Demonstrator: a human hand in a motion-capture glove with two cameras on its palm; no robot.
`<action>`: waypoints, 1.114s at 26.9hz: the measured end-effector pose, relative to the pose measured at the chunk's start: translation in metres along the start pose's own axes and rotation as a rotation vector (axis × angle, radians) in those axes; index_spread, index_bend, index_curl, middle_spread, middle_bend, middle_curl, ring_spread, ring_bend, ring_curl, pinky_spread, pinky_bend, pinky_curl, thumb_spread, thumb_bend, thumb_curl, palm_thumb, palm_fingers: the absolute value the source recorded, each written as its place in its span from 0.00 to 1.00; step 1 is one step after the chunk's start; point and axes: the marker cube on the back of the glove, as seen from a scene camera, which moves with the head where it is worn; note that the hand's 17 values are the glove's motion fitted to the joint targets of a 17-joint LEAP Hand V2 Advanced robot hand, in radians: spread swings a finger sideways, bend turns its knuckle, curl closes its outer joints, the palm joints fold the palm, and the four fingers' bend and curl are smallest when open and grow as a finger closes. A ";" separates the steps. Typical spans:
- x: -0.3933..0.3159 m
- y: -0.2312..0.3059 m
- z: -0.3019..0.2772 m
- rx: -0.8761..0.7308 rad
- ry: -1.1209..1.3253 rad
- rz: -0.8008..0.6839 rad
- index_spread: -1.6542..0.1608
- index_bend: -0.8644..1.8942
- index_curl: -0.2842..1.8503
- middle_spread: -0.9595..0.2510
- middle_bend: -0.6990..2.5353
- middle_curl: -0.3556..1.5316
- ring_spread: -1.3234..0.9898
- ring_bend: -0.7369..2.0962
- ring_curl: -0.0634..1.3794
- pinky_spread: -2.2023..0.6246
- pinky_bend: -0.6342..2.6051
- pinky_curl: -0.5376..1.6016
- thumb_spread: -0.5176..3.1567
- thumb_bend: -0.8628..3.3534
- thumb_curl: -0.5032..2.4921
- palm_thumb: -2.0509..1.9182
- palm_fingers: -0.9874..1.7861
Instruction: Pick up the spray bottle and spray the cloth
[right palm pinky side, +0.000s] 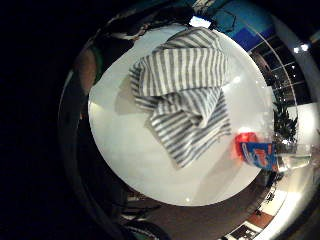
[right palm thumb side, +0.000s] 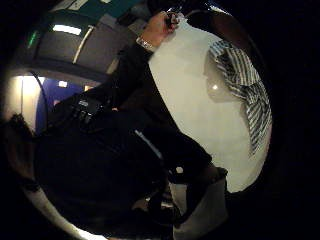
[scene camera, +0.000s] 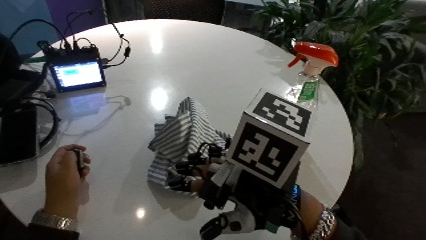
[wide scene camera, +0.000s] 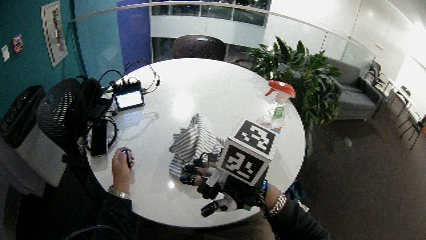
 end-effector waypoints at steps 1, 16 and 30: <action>0.000 0.000 0.000 0.000 0.000 0.000 0.78 0.41 0.17 0.74 0.30 0.23 0.54 0.36 0.09 0.81 0.28 0.28 0.25 0.23 0.18 0.57 0.57; 0.000 0.000 0.001 0.001 0.013 0.004 0.68 0.39 0.25 0.70 0.29 0.30 0.52 0.35 0.17 0.84 0.27 0.34 0.39 0.22 0.21 0.59 0.56; 0.045 0.007 -0.013 0.070 0.081 0.183 0.67 0.37 0.27 0.70 0.28 0.33 0.51 0.35 0.20 0.85 0.26 0.37 0.42 0.21 0.23 0.60 0.57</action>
